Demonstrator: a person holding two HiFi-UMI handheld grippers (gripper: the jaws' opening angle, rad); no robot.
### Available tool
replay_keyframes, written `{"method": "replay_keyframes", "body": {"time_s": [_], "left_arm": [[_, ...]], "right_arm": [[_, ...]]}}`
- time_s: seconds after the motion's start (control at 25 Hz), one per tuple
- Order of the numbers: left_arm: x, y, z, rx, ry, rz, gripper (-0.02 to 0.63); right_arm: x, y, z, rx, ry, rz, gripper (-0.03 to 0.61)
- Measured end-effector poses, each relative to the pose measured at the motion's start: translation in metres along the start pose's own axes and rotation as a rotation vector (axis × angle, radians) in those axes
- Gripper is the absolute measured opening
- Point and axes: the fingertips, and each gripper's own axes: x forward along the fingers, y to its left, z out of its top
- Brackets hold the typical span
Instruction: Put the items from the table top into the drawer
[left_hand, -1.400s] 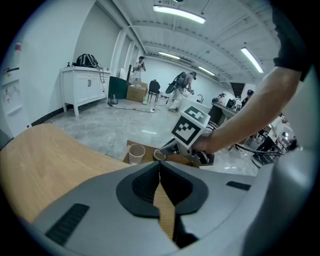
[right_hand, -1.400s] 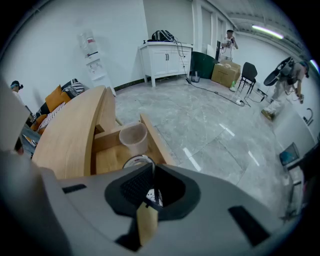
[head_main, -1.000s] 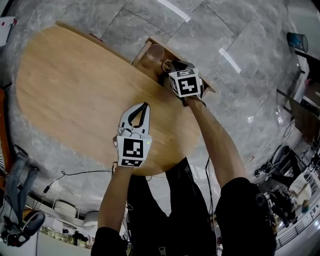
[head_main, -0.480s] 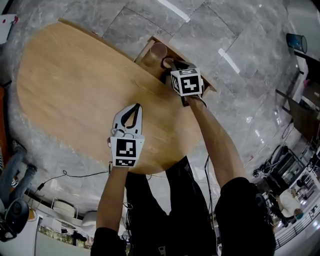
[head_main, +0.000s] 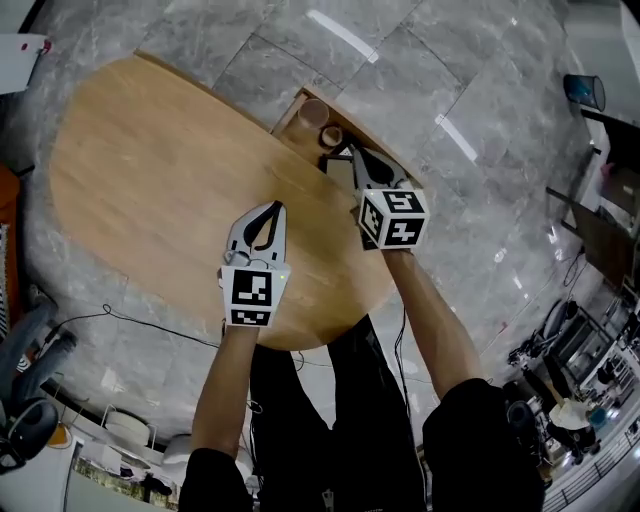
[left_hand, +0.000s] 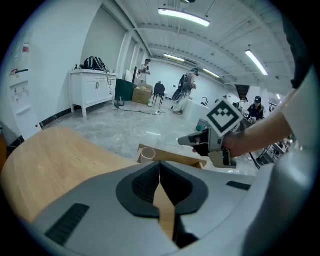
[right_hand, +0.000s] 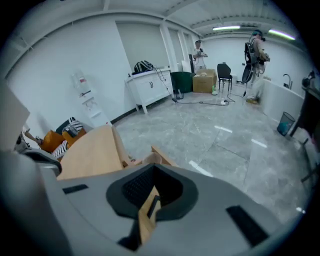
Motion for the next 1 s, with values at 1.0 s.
{"method": "replay_keyframes", "body": {"time_s": [1.0], "left_arm": [[-0.073,-0.026,0.106,0.072,-0.229,0.008,0.015]], "right_arm": [[-0.183,0.087,0.086,-0.150,-0.410,0.010,0.008]]}}
